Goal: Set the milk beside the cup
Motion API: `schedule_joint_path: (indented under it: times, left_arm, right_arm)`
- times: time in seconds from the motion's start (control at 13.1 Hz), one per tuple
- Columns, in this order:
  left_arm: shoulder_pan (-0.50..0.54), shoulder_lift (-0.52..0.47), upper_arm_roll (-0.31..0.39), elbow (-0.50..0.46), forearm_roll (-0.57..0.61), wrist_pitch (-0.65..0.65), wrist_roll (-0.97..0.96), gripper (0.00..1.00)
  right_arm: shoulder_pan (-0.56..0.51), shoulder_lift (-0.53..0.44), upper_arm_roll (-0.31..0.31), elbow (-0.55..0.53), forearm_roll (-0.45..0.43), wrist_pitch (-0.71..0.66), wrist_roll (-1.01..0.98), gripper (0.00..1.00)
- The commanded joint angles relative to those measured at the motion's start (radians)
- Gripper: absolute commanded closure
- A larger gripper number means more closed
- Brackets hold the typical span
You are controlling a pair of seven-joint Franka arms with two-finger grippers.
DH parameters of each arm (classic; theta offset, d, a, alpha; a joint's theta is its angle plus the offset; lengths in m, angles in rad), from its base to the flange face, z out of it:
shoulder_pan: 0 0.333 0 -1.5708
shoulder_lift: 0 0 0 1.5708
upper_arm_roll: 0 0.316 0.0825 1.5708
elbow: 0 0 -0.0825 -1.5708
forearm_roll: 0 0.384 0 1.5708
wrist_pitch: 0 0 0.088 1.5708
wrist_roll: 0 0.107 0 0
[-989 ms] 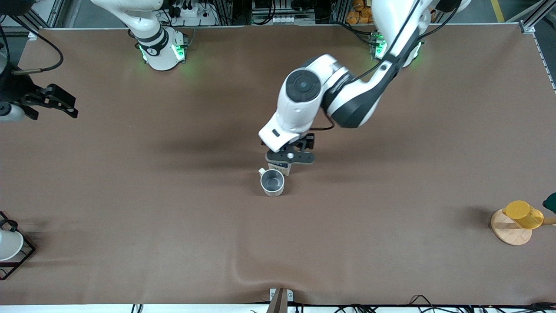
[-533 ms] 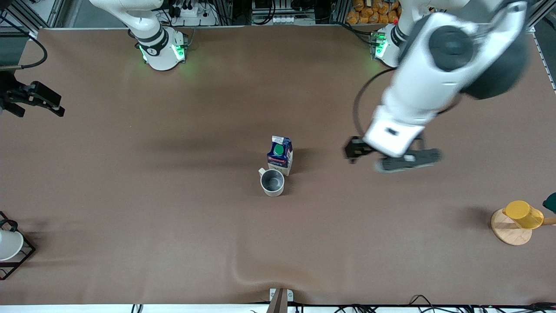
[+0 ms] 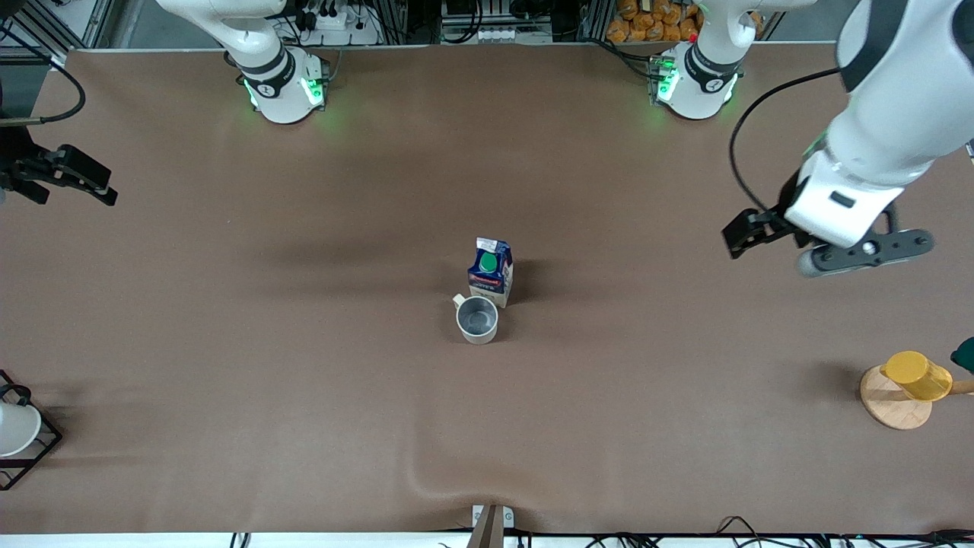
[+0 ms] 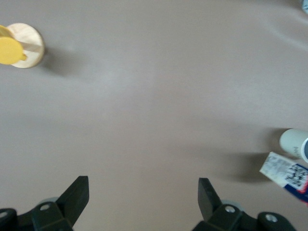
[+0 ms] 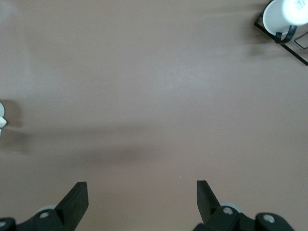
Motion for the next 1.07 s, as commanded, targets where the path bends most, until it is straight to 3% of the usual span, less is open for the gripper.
schedule_joint_path:
  times: [0.0, 0.68, 0.84, 0.99]
  left_arm:
    - [0.036, -0.079, -0.012, -0.084, -0.018, 0.01, 0.038, 0.0]
    - [0.05, -0.123, 0.005, -0.084, -0.027, -0.04, 0.126, 0.0]
    - [-0.024, -0.123, 0.125, -0.078, -0.041, -0.082, 0.206, 0.0]
    - [-0.026, -0.143, 0.146, -0.076, -0.062, -0.111, 0.243, 0.0]
  right_arm:
    - [0.006, 0.018, 0.002, 0.047, 0.018, -0.055, 0.056, 0.0]
    - [0.053, 0.009, 0.0, 0.05, 0.015, -0.095, 0.064, 0.0]
    - [0.053, 0.009, 0.002, 0.05, 0.018, -0.109, 0.064, 0.0]
    - [0.073, 0.016, 0.0, 0.053, 0.017, -0.1, 0.064, 0.0]
